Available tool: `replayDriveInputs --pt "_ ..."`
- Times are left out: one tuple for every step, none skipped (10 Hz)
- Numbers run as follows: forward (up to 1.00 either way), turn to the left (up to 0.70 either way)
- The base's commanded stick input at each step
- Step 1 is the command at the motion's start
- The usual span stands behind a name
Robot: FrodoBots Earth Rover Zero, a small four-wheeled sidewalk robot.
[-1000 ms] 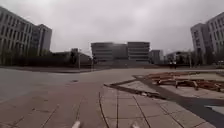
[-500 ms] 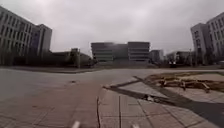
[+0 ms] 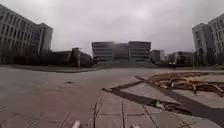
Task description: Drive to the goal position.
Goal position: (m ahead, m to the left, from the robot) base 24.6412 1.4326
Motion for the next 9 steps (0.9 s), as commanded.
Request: replayDriveInputs --pt "0.70 0.00" --pt "0.70 0.00" --pt "0.70 0.00" --pt "0.70 0.00" --pt "0.70 0.00" --pt "0.70 0.00" --pt "0.70 0.00" --pt "0.70 0.00" --pt "0.70 0.00"
